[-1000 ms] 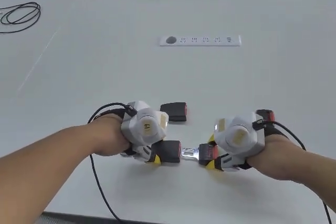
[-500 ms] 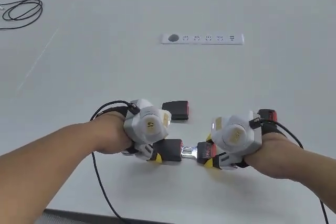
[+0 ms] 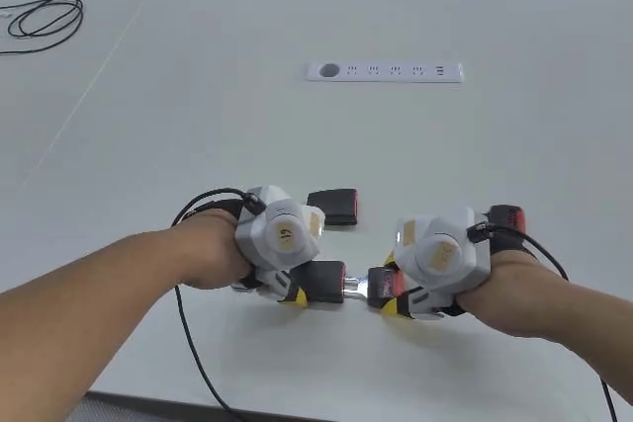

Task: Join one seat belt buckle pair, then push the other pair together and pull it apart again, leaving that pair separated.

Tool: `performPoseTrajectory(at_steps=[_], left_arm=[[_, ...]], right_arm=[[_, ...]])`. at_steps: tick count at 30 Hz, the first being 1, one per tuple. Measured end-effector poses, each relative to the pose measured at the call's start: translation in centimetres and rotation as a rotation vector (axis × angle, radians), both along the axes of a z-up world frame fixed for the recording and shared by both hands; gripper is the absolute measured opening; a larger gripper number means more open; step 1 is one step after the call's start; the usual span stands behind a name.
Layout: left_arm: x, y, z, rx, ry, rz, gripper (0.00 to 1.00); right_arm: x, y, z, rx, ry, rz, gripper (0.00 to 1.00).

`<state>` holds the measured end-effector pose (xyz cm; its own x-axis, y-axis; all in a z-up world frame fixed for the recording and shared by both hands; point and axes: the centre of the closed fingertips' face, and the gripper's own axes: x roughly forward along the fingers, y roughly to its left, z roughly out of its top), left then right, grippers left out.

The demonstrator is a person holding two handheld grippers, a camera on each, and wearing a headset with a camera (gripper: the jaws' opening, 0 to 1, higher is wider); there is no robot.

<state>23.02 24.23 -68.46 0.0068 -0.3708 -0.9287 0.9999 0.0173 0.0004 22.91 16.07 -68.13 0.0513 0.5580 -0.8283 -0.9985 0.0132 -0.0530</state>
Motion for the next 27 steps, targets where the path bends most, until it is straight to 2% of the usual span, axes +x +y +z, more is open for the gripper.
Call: performPoseTrajectory(at_steps=[13, 27], left_arm=[[-0.03, -0.01, 0.05, -0.022, -0.001, -0.008, 0.33], [0.01, 0.06, 0.01, -0.021, 0.000, -0.007, 0.32]], right_arm=[[0.07, 0.58, 0.02, 0.003, 0.001, 0.010, 0.34], [0.35, 0.91, 0.06, 0.010, 0.005, 0.009, 0.33]])
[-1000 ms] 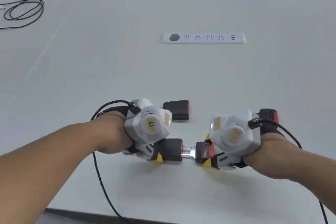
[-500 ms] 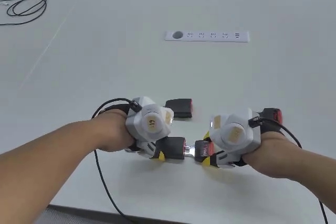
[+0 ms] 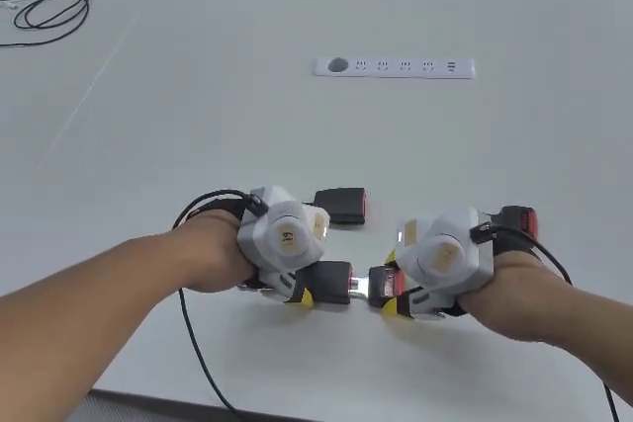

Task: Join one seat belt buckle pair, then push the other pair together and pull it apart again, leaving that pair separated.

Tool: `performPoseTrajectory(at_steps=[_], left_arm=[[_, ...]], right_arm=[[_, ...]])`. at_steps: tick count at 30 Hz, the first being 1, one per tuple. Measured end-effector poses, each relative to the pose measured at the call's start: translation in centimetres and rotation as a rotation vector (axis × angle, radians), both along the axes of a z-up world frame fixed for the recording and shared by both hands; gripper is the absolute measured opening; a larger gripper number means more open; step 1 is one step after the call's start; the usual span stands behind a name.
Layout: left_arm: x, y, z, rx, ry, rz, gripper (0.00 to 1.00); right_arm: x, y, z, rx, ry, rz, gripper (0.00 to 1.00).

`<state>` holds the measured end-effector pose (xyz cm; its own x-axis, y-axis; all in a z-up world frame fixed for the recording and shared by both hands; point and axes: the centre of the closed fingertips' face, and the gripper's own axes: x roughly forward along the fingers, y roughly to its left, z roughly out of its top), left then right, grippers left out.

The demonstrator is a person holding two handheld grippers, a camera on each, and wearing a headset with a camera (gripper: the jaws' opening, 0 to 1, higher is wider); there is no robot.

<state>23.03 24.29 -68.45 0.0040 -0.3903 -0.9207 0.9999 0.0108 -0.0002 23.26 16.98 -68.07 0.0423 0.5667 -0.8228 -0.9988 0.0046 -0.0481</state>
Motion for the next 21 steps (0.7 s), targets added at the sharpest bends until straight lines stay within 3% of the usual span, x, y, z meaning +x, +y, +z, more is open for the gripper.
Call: performPoseTrajectory(at_steps=[21], left_arm=[[-0.04, -0.02, 0.01, -0.005, 0.004, 0.012, 0.32]], right_arm=[[-0.04, 0.62, 0.00, 0.002, -0.003, -0.004, 0.32]])
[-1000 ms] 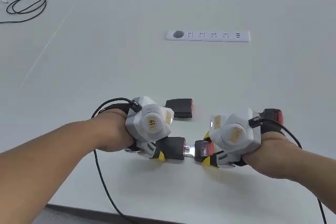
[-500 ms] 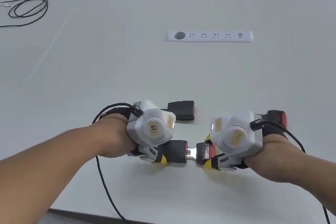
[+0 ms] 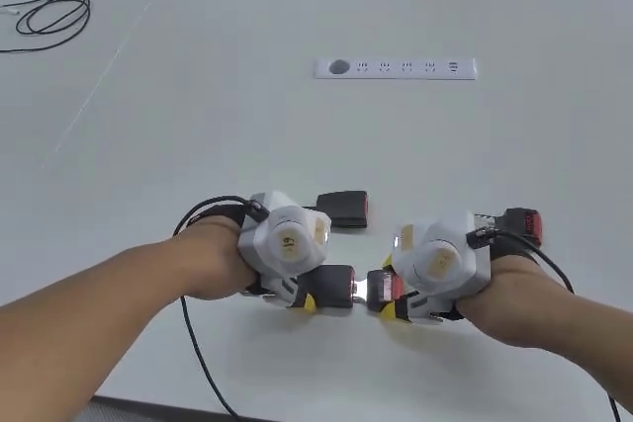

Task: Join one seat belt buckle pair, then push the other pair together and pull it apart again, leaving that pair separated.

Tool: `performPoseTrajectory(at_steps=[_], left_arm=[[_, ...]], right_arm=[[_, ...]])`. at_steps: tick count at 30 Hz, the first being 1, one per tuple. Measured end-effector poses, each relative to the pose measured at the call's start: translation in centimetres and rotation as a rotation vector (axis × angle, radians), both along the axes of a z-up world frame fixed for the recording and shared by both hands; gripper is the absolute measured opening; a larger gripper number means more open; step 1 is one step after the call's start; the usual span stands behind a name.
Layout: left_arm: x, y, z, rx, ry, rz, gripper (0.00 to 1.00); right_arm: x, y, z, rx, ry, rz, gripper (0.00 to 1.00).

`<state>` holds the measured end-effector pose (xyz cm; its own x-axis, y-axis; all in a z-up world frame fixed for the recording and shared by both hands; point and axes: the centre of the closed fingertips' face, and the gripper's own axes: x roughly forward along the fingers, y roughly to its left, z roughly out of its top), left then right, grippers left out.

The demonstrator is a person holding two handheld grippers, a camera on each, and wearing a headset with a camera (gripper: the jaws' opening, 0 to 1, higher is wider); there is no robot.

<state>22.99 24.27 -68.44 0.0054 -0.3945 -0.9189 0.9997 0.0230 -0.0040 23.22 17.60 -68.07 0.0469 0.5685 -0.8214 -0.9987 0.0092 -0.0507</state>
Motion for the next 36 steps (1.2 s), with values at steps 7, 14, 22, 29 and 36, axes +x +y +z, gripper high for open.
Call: performPoseTrajectory(at_steps=[7, 14, 22, 29, 36], left_arm=[[0.0, 0.0, 0.0, -0.003, 0.000, 0.000, 0.32], [0.0, 0.0, 0.0, -0.002, -0.002, 0.002, 0.32], [0.0, 0.0, 0.0, -0.006, -0.001, -0.003, 0.31], [0.2, 0.0, 0.0, -0.011, 0.001, -0.005, 0.31], [0.2, 0.1, -0.1, -0.009, -0.001, -0.003, 0.31]], right_arm=[[0.0, 0.5, 0.0, 0.010, -0.001, -0.008, 0.32], [0.0, 0.6, 0.0, 0.019, 0.000, -0.007, 0.32], [0.0, 0.9, 0.0, 0.017, -0.006, -0.005, 0.32], [0.1, 1.0, -0.5, 0.007, -0.001, -0.007, 0.31], [0.3, 1.1, -0.6, 0.005, 0.000, -0.007, 0.32]])
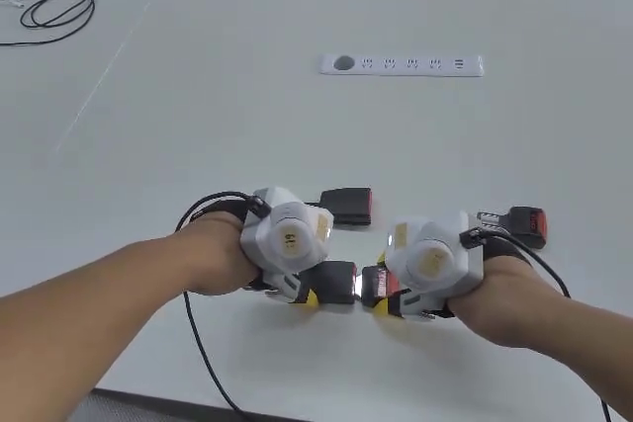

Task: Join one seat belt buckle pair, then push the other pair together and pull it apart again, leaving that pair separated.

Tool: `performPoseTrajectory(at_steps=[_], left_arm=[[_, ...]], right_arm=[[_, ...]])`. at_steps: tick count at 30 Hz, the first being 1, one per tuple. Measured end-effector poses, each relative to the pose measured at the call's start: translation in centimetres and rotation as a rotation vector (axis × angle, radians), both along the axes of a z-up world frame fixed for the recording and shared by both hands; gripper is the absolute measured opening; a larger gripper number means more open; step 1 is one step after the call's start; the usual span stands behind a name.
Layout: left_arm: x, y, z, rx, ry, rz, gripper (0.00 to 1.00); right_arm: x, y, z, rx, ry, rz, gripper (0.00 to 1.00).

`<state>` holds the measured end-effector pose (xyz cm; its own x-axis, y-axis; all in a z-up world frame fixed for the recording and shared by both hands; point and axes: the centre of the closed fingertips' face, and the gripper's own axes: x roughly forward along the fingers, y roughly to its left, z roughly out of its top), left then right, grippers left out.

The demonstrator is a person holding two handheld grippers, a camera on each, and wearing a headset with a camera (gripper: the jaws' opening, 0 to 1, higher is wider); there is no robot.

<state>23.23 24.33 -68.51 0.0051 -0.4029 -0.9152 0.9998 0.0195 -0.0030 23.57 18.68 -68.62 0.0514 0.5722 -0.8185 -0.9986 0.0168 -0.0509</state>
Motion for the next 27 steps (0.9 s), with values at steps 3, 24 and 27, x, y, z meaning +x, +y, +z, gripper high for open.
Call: performPoseTrajectory(at_steps=[3, 24, 27], left_arm=[[-0.02, 0.04, 0.01, 0.000, 0.000, 0.008, 0.32], [-0.04, 0.29, 0.14, -0.049, -0.005, 0.057, 0.31], [-0.05, 0.29, 0.16, -0.048, -0.005, 0.054, 0.31]], right_arm=[[0.03, 0.03, 0.06, -0.001, -0.002, -0.003, 0.32], [0.02, -0.20, 0.48, 0.013, -0.006, 0.029, 0.32], [-0.06, -0.25, 0.48, 0.015, -0.003, 0.026, 0.32]])
